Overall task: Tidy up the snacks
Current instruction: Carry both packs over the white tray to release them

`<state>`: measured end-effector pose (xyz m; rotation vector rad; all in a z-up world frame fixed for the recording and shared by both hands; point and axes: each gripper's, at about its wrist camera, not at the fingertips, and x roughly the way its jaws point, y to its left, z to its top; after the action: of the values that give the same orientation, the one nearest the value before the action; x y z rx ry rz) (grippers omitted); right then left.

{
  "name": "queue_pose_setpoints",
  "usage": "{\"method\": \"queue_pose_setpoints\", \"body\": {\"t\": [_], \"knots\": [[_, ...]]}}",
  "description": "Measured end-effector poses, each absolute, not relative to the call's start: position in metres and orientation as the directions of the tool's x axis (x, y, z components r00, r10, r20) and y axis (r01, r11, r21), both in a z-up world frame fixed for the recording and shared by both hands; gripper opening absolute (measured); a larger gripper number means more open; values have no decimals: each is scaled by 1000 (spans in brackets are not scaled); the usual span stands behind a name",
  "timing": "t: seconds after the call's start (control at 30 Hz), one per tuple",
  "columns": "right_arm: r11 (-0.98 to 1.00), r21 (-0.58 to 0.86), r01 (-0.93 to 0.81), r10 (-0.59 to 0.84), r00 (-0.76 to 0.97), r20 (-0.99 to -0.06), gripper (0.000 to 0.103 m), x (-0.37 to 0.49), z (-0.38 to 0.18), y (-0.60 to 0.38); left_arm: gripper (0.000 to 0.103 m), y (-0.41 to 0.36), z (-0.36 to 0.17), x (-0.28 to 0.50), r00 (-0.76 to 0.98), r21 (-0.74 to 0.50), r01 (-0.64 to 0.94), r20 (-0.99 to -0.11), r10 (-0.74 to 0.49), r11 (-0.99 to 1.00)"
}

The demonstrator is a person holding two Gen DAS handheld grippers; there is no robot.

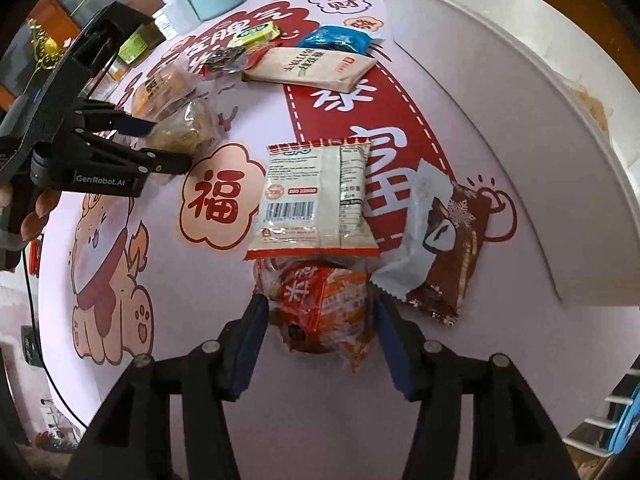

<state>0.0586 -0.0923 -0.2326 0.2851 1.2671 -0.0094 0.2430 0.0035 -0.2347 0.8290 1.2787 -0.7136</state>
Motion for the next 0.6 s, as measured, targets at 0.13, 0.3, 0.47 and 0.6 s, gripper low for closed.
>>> {"method": "queue_pose_setpoints", "body": {"t": [0.13,0.3,0.47,0.6], "knots": [[970,209,121,166,295,-941,54,53,-230,-89,59,7,-234,231,149,121,796,-989,2,593],[974,217,67,183,332,-925,54,44,-210,-94,59,13,-229,200,129,88,746,-991,-15,660],[977,208,37,179,378,-908,54,37,-186,-109,59,14,-202,166,127,31,683,-989,-76,730],[980,198,16,174,414,-893,54,30,-163,-126,59,3,-170,141,170,26,660,-979,-115,751]]}}
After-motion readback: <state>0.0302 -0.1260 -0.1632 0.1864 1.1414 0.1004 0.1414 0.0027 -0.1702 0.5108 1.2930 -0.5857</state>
